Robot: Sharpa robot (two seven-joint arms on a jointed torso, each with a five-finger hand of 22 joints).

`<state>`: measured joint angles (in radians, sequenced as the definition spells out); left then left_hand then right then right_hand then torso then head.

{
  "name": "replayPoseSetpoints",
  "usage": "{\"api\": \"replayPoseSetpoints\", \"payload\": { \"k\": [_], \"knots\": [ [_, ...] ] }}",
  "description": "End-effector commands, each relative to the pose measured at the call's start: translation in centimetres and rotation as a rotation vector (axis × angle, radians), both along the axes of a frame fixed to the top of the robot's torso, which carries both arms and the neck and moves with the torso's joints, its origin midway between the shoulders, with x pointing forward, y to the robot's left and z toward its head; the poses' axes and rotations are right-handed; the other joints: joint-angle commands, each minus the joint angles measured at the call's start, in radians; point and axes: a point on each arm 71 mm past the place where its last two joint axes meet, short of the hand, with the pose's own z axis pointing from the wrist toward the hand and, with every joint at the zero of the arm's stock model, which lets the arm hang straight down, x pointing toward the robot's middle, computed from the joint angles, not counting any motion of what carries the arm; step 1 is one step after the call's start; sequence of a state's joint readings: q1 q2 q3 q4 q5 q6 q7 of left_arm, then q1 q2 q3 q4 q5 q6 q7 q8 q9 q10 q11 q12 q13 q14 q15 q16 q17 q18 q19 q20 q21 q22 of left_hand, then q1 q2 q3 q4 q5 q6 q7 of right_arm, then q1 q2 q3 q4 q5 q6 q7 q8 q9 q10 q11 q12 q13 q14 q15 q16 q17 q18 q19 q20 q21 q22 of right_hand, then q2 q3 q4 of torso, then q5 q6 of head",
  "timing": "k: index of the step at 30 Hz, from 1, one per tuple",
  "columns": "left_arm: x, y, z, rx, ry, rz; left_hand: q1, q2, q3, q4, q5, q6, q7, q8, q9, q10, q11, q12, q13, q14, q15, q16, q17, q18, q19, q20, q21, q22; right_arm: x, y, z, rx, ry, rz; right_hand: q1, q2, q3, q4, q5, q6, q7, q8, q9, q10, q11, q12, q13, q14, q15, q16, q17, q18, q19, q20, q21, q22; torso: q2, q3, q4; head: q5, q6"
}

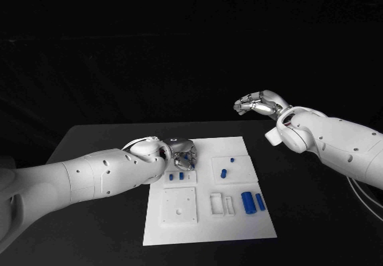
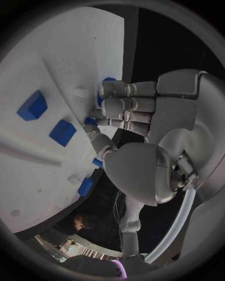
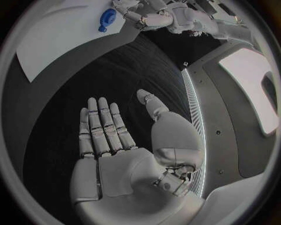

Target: Assemble the parts on the task board

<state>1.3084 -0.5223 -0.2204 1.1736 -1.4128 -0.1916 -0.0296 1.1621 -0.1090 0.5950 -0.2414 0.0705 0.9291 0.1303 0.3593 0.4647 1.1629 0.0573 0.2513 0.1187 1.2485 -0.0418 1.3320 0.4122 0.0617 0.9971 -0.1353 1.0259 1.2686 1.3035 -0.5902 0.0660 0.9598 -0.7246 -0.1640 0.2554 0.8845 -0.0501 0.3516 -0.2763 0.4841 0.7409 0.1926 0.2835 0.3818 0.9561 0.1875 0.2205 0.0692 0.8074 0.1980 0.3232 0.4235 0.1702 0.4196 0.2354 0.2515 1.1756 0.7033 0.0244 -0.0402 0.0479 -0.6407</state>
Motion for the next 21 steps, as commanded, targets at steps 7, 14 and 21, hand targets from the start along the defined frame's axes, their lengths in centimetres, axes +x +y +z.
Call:
{"api": "replayPoseSetpoints", "payload": {
  "k": [7,14,21],
  "knots": [
    [-0.18,-0.3,-0.69,0.018,0.038,-0.008,-0.003,-0.001,0.0,-0.003,0.005,0.01,-0.003,-0.001,-0.003,0.022,0.006,-0.01,0.003,0.0,-0.009,0.004,0.003,0.086,-0.002,-0.009,0.007,0.004,-0.03,0.2,0.06,0.004,-0.006,0.01,-0.008,-0.001,0.0,0.002,0.005,-0.006,0.037,0.003,-0.002,0.007,-0.003,-0.007,-0.001,-0.005,-0.001,-0.002,-0.001,-0.004,-0.003,0.002,-0.005,0.001,-0.001,0.0003,0.0009,-0.001,-0.001],
    [-0.03,-0.4,-0.75,0.022,0.001,0.007,0.005,-0.016,0.001,-0.019,0.007,0.002,0.002,-0.011,-0.008,0.02,0.009,-0.026,0.002,0.0,-0.007,0.006,0.004,0.086,0.0,-0.01,0.009,0.005,-0.03,0.16,0.05,0.004,-0.006,0.01,-0.008,-0.001,0.0,0.002,0.005,-0.007,0.037,0.003,-0.002,0.008,-0.003,-0.007,-0.001,-0.005,-0.001,-0.002,-0.002,-0.004,-0.003,0.002,-0.005,0.002,-0.001,0.0005,0.0003,-0.002,0.0],
    [-0.24,-0.83,-1.09,0.029,0.006,-0.006,0.001,-0.028,-0.002,-0.02,0.003,-0.003,0.005,-0.016,-0.011,0.021,0.01,-0.034,0.002,0.001,-0.005,0.006,0.005,0.085,0.002,-0.009,0.009,0.005,-0.03,0.23,0.05,0.004,-0.006,0.011,-0.008,-0.001,0.0,0.002,0.005,-0.007,0.037,0.003,-0.002,0.008,-0.003,-0.007,-0.001,-0.005,-0.001,-0.002,-0.002,-0.004,-0.003,0.002,-0.005,0.002,-0.001,0.0,0.0,-0.003,0.001]
  ]
}}
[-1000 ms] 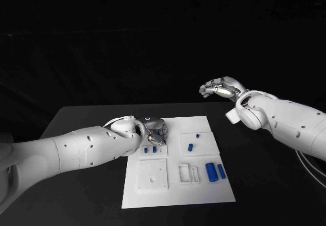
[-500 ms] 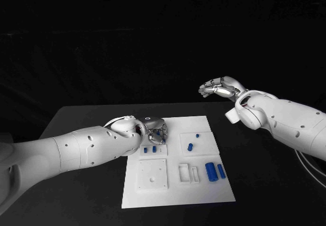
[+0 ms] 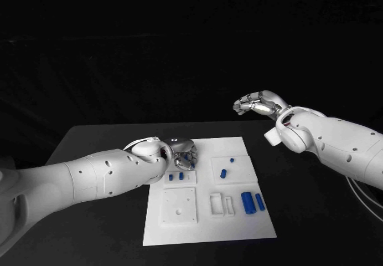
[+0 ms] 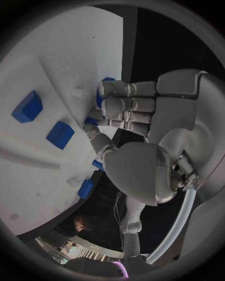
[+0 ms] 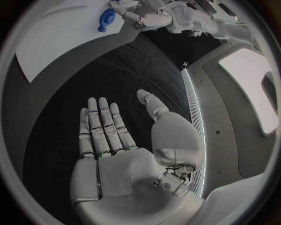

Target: Assemble the parts on the task board

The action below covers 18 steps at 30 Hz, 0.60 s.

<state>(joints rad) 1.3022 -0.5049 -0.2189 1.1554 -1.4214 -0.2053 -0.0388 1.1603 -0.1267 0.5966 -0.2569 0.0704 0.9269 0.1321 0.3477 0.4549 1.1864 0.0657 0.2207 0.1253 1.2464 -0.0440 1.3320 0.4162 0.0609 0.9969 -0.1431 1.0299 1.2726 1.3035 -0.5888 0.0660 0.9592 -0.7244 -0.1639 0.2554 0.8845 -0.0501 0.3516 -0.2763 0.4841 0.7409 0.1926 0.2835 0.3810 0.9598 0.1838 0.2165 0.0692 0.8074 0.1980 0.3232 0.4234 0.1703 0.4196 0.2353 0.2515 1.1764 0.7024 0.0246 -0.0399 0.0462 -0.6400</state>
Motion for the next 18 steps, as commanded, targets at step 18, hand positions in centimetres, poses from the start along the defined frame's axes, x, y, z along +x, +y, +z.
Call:
{"api": "replayPoseSetpoints", "payload": {
  "k": [18],
  "knots": [
    [-0.52,0.06,-1.1,0.0,0.008,0.002,-0.002,0.042,0.013,0.018,0.004,0.083,-0.028,0.033,0.012,0.085,-0.025,0.011,0.017,0.016,-0.028,0.012,0.004,0.084,0.013,-0.01,0.01,0.003,-0.03,0.13,0.06,0.004,-0.006,0.01,-0.008,0.0,0.0,0.002,0.005,-0.007,0.037,0.003,-0.001,0.004,0.001,-0.004,-0.001,-0.006,-0.001,-0.002,-0.002,-0.004,-0.003,0.002,-0.005,0.001,0.0,-0.0004,0.0005,-0.002,-0.002]
  ]
}}
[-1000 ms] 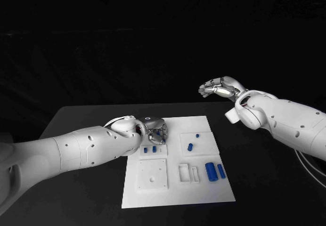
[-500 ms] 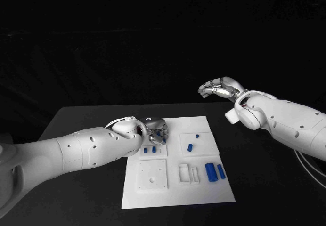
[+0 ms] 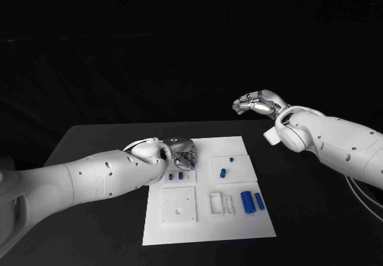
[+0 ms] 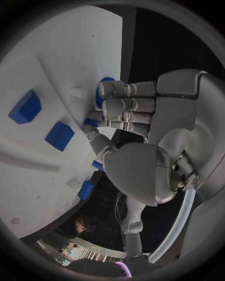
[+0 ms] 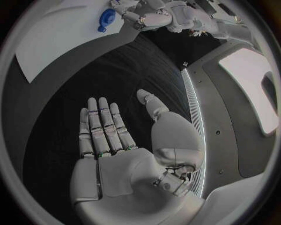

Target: Assemble the parts on the task board

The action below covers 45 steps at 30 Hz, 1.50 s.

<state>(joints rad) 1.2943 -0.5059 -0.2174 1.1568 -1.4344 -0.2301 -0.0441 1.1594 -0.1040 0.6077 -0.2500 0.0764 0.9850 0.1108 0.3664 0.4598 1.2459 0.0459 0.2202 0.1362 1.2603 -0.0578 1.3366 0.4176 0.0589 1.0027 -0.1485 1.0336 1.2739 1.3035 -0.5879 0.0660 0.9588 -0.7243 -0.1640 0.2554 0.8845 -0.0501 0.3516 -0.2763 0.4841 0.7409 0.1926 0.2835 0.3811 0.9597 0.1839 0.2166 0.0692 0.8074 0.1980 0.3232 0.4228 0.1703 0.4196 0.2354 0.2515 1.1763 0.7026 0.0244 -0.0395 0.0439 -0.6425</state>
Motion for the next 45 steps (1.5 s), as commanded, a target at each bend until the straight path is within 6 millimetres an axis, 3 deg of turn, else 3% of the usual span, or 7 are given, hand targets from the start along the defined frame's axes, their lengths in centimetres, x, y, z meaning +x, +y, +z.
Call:
{"api": "replayPoseSetpoints", "payload": {
  "k": [1,20,26,33,45],
  "knots": [
    [-0.4,0.1,-0.9,-0.004,0.026,0.0,-0.001,0.022,0.003,0.012,-0.002,0.029,-0.009,0.016,0.008,0.03,-0.007,0.012,0.008,0.003,-0.017,0.008,0.003,0.086,0.008,-0.006,0.007,0.002,0.0,0.1,0.1,0.004,-0.006,0.01,-0.008,0.0,0.0,0.002,0.005,-0.007,0.037,0.003,-0.001,0.004,0.001,-0.004,-0.001,-0.006,-0.001,-0.002,-0.001,-0.004,-0.003,0.002,-0.005,0.002,0.0,-0.0003,0.0001,0.001,0.0],
    [-0.5,1.9,0.7,-0.206,0.023,0.08,0.005,0.025,0.021,0.015,-0.014,0.049,-0.016,0.021,0.013,0.058,-0.019,0.007,0.015,0.016,-0.028,0.021,0.01,0.088,0.024,-0.019,0.018,0.005,0.0,-0.4,0.1,0.002,-0.008,0.001,-0.008,0.0,0.0,0.002,0.005,-0.007,0.037,0.003,-0.001,0.005,0.001,-0.004,-0.001,-0.006,-0.001,-0.002,-0.002,-0.004,-0.003,0.002,-0.006,0.002,-0.001,0.0,0.001,0.002,0.008],
    [-0.5,2.6,1.7,-0.301,0.158,0.117,0.004,0.025,0.022,0.016,-0.014,0.049,-0.016,0.021,0.013,0.058,-0.019,0.005,0.016,0.017,-0.029,0.021,0.01,0.088,0.025,-0.02,0.018,0.006,-0.1,-0.6,0.1,0.001,-0.008,-0.003,-0.008,0.0,0.0,0.002,0.005,-0.006,0.037,0.003,-0.002,0.005,0.001,-0.004,-0.001,-0.006,-0.001,-0.002,-0.002,-0.003,-0.003,0.003,-0.006,0.002,-0.001,-0.0006,0.0033,0.003,0.01],
    [-0.8,4.2,2.1,-0.275,0.21,0.129,0.002,0.028,0.023,0.015,-0.014,0.047,-0.015,0.019,0.013,0.058,-0.018,0.001,0.016,0.016,-0.028,0.021,0.01,0.086,0.023,-0.021,0.018,0.006,-0.1,-0.8,0.1,0.0,-0.007,-0.007,-0.008,-0.001,0.0,0.002,0.005,-0.006,0.037,0.004,-0.002,0.005,0.001,-0.005,-0.001,-0.006,-0.001,-0.002,-0.002,-0.003,-0.003,0.003,-0.006,0.003,-0.002,0.0008,0.0039,0.006,0.013],
    [-0.6,6.2,1.9,-0.22,0.191,0.146,0.002,0.029,0.024,0.012,-0.016,0.048,-0.016,0.019,0.014,0.061,-0.019,-0.002,0.017,0.015,-0.028,0.022,0.011,0.085,0.022,-0.022,0.018,0.007,-0.1,-1.0,0.1,-0.001,-0.006,-0.008,-0.008,-0.001,0.0,0.001,0.006,-0.006,0.037,0.004,-0.002,0.005,0.0,-0.005,-0.001,-0.006,-0.001,-0.002,-0.002,-0.003,-0.003,0.003,-0.007,0.003,0.0,-0.0014,0.0033,0.01,0.015]
  ]
}}
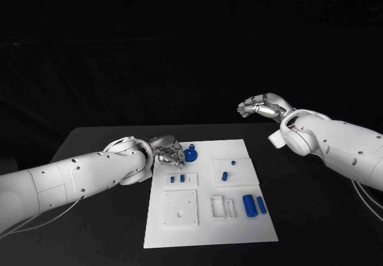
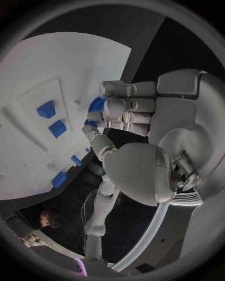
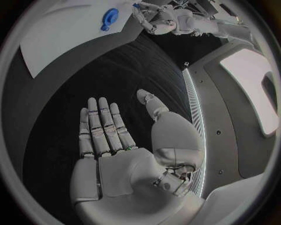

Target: Assemble the parts on the task board

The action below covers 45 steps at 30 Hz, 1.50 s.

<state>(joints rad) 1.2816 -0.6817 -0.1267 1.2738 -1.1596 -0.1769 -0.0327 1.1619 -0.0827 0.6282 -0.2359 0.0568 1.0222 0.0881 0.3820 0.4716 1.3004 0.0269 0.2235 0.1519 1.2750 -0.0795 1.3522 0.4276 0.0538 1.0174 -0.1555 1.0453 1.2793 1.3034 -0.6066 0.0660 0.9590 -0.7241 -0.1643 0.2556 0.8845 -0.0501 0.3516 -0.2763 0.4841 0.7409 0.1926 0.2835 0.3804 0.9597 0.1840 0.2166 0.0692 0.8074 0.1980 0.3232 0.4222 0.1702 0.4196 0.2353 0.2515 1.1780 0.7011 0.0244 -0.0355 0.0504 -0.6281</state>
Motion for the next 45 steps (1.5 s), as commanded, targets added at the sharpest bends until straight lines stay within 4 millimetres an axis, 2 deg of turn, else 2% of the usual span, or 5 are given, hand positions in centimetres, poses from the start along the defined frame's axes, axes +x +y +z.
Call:
{"api": "replayPoseSetpoints", "payload": {
  "k": [1,18,25,37,45],
  "knots": [
    [0.0,0.2,-0.1,0.026,0.013,-0.013,0.0,0.007,0.004,-0.003,0.003,0.011,0.007,0.003,0.002,0.006,0.0,-0.005,0.001,0.0,-0.006,0.007,0.001,0.09,0.007,-0.015,0.006,0.001,0.0,0.1,0.1,0.003,-0.007,0.009,-0.008,-0.001,0.0,0.001,0.006,-0.006,0.037,0.004,-0.001,0.005,0.0,-0.005,-0.001,-0.006,-0.001,-0.002,-0.001,-0.003,-0.003,0.003,-0.007,0.001,0.001,-0.0007,-0.0012,0.003,0.0],
    [0.6,1.0,-0.3,0.085,-0.019,-0.008,0.001,0.009,0.005,-0.006,0.002,0.012,0.007,0.003,0.003,0.01,0.0,-0.008,0.002,0.001,-0.007,0.008,0.002,0.089,0.006,-0.017,0.007,0.002,-0.1,0.1,0.1,0.004,-0.007,0.01,-0.008,-0.001,0.0,0.001,0.006,-0.007,0.037,0.004,-0.001,0.006,0.0,-0.005,-0.001,-0.006,-0.001,-0.001,-0.002,-0.002,-0.003,0.003,-0.007,0.002,0.001,0.0003,-0.0026,0.006,-0.005],
    [0.6,0.7,-0.5,0.093,-0.011,-0.017,0.001,0.009,0.005,-0.007,0.002,0.013,0.007,0.003,0.003,0.011,0.0,-0.009,0.003,0.001,-0.007,0.008,0.002,0.089,0.006,-0.017,0.007,0.002,-0.1,0.1,0.1,0.004,-0.007,0.01,-0.007,-0.001,0.001,0.001,0.006,-0.007,0.037,0.004,-0.002,0.006,0.0,-0.006,-0.001,-0.006,-0.001,-0.001,-0.002,-0.002,-0.003,0.003,-0.007,0.002,0.001,-0.0002,-0.0034,0.009,-0.006],
    [0.6,0.7,-0.8,0.085,0.01,-0.015,-0.002,0.01,0.004,-0.006,0.001,0.013,0.007,0.002,0.003,0.012,0.0,-0.011,0.003,0.001,-0.007,0.009,0.002,0.088,0.006,-0.018,0.007,0.003,-0.1,0.2,0.1,0.004,-0.007,0.011,-0.007,-0.001,0.001,0.001,0.006,-0.007,0.037,0.004,-0.002,0.006,0.0,-0.006,-0.001,-0.006,-0.001,-0.001,-0.002,-0.002,-0.003,0.003,-0.008,0.003,0.001,0.0009,-0.0026,0.006,-0.009],
    [0.3,0.4,-1.6,0.101,0.025,-0.027,-0.001,0.011,0.005,-0.008,0.001,0.013,0.007,0.002,0.003,0.013,-0.001,-0.012,0.004,0.0,-0.007,0.009,0.003,0.088,0.006,-0.018,0.007,0.003,-0.1,0.2,0.1,0.004,-0.007,0.01,-0.007,-0.001,0.001,0.001,0.006,-0.007,0.037,0.004,-0.002,0.006,0.0,-0.006,-0.001,-0.006,-0.001,-0.001,-0.002,-0.002,-0.003,0.004,-0.008,0.003,0.002,0.0,-0.0032,0.008,-0.009]
  ]
}}
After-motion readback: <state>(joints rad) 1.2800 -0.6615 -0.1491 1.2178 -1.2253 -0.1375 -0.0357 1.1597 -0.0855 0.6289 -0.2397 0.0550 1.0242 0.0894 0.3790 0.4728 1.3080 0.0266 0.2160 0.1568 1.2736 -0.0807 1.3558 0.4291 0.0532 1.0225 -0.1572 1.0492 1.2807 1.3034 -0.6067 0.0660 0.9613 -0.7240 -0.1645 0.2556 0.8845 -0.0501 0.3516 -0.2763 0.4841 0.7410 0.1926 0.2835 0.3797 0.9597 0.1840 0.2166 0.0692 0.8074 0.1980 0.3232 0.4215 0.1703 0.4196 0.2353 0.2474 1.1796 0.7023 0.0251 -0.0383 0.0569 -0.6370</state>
